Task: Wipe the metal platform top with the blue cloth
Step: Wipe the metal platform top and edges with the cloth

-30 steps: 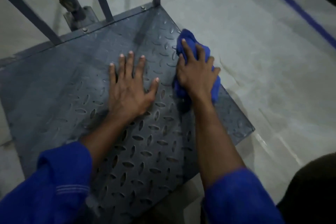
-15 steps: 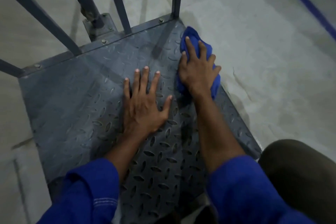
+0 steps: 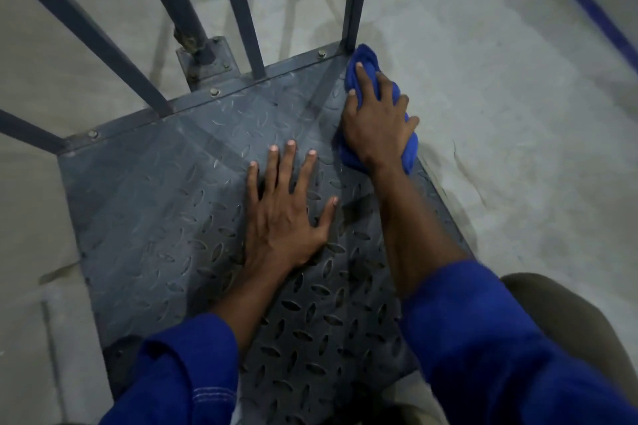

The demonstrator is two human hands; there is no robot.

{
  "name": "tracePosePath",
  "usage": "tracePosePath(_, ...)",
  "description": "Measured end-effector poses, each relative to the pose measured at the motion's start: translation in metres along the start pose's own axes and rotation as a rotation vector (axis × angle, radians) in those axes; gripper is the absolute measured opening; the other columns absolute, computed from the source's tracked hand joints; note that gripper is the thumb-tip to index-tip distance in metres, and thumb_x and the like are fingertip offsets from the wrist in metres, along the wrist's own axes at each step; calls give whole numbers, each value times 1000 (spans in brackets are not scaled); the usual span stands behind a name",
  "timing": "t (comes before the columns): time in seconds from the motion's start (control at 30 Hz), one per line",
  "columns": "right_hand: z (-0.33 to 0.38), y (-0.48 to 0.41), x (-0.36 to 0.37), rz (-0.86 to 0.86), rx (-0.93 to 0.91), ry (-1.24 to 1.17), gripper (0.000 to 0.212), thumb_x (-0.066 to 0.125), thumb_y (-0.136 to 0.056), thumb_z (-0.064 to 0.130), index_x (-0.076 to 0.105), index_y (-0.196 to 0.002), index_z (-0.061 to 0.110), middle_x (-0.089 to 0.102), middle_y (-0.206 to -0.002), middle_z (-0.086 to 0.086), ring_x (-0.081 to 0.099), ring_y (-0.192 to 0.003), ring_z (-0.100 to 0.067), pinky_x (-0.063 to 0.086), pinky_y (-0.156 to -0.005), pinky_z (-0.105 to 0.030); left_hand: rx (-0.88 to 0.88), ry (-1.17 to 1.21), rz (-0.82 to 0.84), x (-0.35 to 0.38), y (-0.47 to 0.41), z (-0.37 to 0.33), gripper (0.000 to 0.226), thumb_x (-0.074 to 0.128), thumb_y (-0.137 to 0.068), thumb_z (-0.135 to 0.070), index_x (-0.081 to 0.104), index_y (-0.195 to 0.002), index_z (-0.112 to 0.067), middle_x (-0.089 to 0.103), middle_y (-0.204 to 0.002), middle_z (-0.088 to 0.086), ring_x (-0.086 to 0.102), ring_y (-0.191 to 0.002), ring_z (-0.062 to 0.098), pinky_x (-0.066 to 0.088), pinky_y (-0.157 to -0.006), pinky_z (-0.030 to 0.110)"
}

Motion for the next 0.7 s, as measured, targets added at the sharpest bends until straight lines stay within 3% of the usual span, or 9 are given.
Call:
tracePosePath(0.17,2,13,1,-26,25,9,56,31,-111,52,26,-166,45,33,-170,5,43,-142,-33,32,-113,-54,-8,23,9,2,0,1,85,31,-102,-72,18,-172,-27,5,-181,8,1,-168,28,6,-133,58)
tracePosePath(0.3,-50,91,-18,-100,143,50,56,27,-111,55,20,-166,46,36,-168,2,45,-139,-37,36,-110,-56,-11,26,17,-1,0,-2,85,31,-102,-72,16,-172,-28,3,-182,7,-1,-168,28,5,-134,58)
tracePosePath(0.4,-53,89,-18,-93,197,54,56,29,-110,54,21,-166,46,40,-164,1,45,-138,-37,34,-110,-60,-14,35,20,-2,-1,-2,84,32,-102,-72,17,-172,-28,5,-181,7,2,-168,28,5,-134,58)
tracePosePath(0.57,-22,42,-11,-17,80,32,56,28,-111,52,22,-166,42,38,-164,1,41,-139,-34,29,-113,-62,-10,39,-10,-1,0,-1,84,32,-101,-72,21,-172,-28,10,-181,7,8,-167,30,7,-134,59)
tracePosePath(0.7,-28,58,-11,-5,73,55,57,26,-110,56,21,-166,46,26,-173,4,33,-148,-36,25,-117,-61,-8,52,-4,-2,2,-2,83,30,-102,-73,19,-172,-29,9,-181,7,4,-168,28,2,-134,57)
Point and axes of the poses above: each hand's wrist, its own y-axis away from the middle knuckle, its own x-axis out of the palm, z = x × y, the point moved 4 cm from there along -y, towards the middle knuckle
